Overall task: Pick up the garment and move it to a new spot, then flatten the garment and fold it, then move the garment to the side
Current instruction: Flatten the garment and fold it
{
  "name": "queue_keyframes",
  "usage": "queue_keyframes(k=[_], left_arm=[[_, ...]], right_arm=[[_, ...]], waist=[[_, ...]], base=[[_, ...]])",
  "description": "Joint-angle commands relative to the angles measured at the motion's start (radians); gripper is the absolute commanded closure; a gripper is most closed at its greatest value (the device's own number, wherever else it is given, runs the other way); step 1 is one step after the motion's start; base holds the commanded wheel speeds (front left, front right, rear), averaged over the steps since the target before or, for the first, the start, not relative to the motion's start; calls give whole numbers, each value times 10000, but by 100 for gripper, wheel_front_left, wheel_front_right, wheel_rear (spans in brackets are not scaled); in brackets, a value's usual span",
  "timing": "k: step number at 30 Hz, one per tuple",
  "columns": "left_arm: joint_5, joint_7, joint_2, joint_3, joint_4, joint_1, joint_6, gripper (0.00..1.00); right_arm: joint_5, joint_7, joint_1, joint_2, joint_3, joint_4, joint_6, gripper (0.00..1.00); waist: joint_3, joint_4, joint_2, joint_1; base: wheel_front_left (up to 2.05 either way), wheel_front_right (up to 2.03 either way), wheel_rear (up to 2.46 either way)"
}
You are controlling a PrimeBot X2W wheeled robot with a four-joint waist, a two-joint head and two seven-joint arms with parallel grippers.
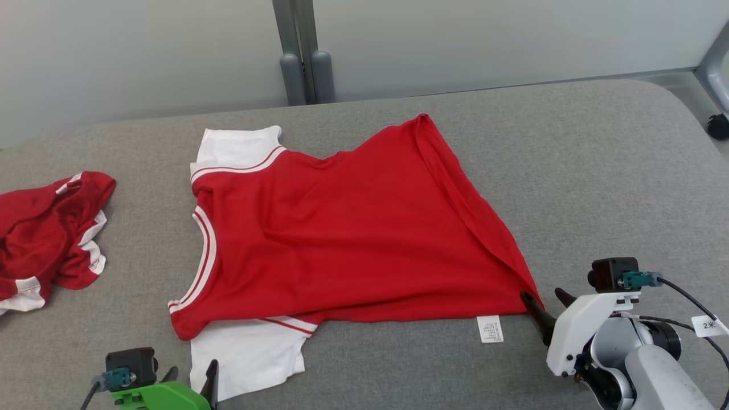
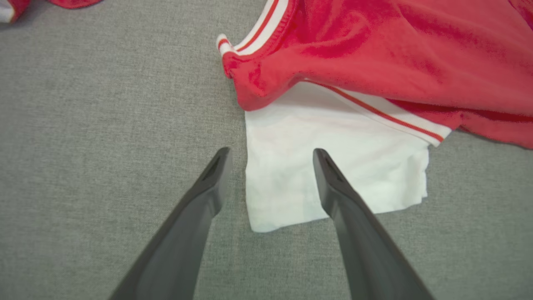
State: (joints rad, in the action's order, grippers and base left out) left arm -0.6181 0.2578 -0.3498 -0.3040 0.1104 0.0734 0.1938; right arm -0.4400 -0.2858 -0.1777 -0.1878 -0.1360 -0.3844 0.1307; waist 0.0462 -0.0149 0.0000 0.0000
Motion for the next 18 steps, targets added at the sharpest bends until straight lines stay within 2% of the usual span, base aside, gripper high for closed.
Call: queue_keyframes(k=[1, 8, 17, 18], left_arm=[[-84, 188, -46, -76, 84, -114, -98, 0], [-306, 660, 11, -292, 503, -396, -269, 0], [-630, 800, 190, -481, 1328, -730, -795, 0], [-684, 785, 225, -511, 1422, -787, -916, 13]], right_arm=[[-48, -114, -125, 44, 63, -123, 1, 0], [-18, -260, -385, 257, 116, -572, 1, 0], [-189, -105, -589, 302, -78, -1068, 1, 0], [-217, -89, -631, 299, -132, -1105, 1, 14]], waist=[[231, 109, 0, 0], [509, 212, 0, 0], [728, 343, 0, 0], [751, 351, 0, 0]], base=[[0, 0, 0], [0, 0, 0], [0, 0, 0], [0, 0, 0]])
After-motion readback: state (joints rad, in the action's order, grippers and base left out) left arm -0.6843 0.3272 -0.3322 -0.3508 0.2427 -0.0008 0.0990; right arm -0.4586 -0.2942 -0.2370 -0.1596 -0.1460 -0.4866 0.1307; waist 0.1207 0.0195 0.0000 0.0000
